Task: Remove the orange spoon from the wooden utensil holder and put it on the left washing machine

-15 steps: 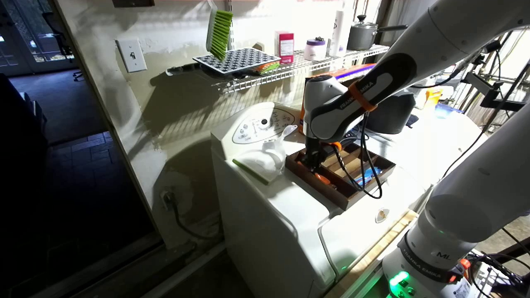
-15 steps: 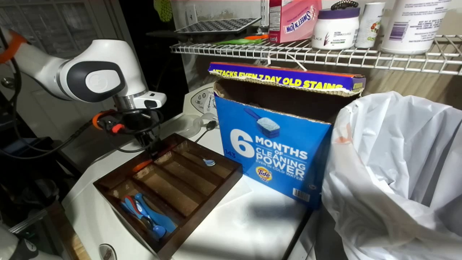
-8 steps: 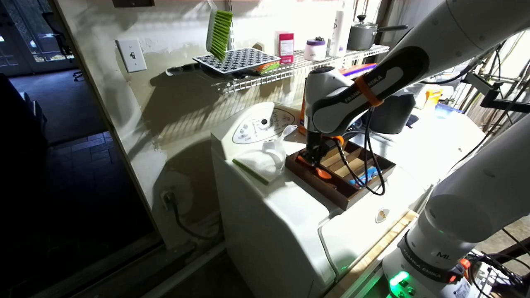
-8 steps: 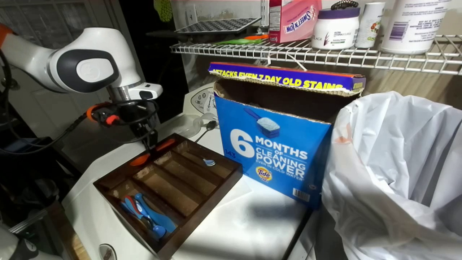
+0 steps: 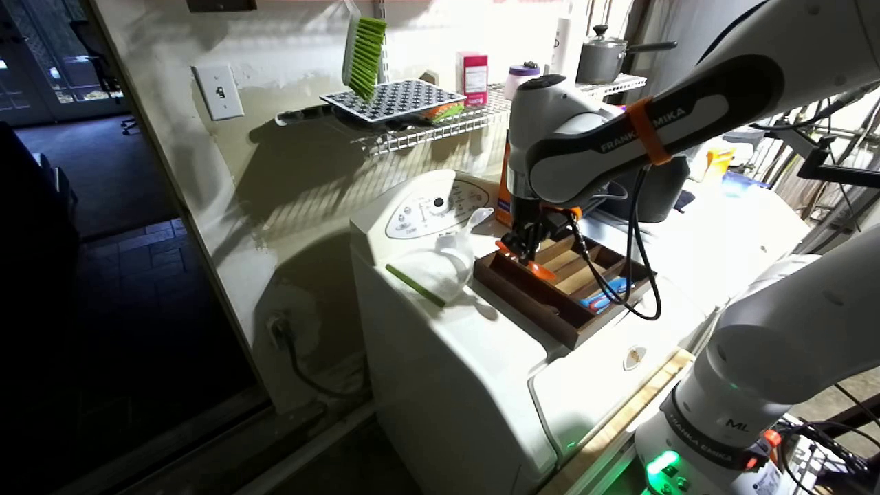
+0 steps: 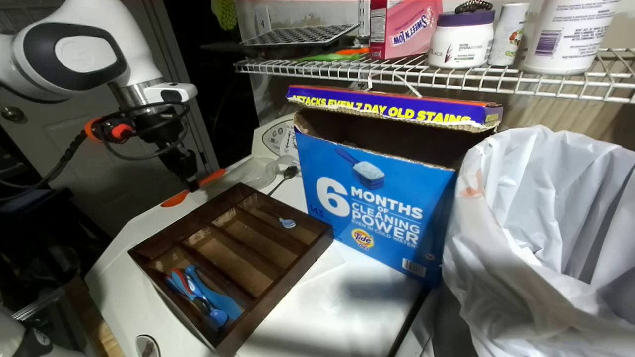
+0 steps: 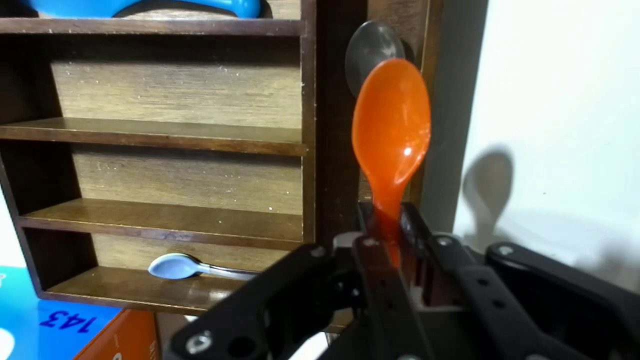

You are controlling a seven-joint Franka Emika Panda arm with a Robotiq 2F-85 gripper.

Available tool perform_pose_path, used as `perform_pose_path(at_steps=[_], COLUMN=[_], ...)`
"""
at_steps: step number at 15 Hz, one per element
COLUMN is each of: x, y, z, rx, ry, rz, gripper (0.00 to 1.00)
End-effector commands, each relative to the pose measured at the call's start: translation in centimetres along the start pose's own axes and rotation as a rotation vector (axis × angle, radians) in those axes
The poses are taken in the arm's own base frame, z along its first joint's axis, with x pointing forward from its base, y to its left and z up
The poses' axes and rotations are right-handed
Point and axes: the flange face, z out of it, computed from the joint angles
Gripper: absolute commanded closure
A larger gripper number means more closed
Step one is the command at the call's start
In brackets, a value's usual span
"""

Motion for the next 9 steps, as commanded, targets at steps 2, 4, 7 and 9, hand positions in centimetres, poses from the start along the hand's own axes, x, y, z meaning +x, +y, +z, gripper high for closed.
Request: perform_pose_path(at_steps=[2,4,7,9], x=[-1.4,-1.7,-2.1,-2.3], y=[-3.1,-4.7,-7.3,-8.5], z=[-2.4,-2.7,-2.0,-1.1], rx=[0.023,0.052,0.097,0.11], ry=[-0.006,-0.016,-0.065,-0.096], rz=[-0.038,-0.044,-0.048,-0.038], gripper=[0.96,0.96,0.96,0.96])
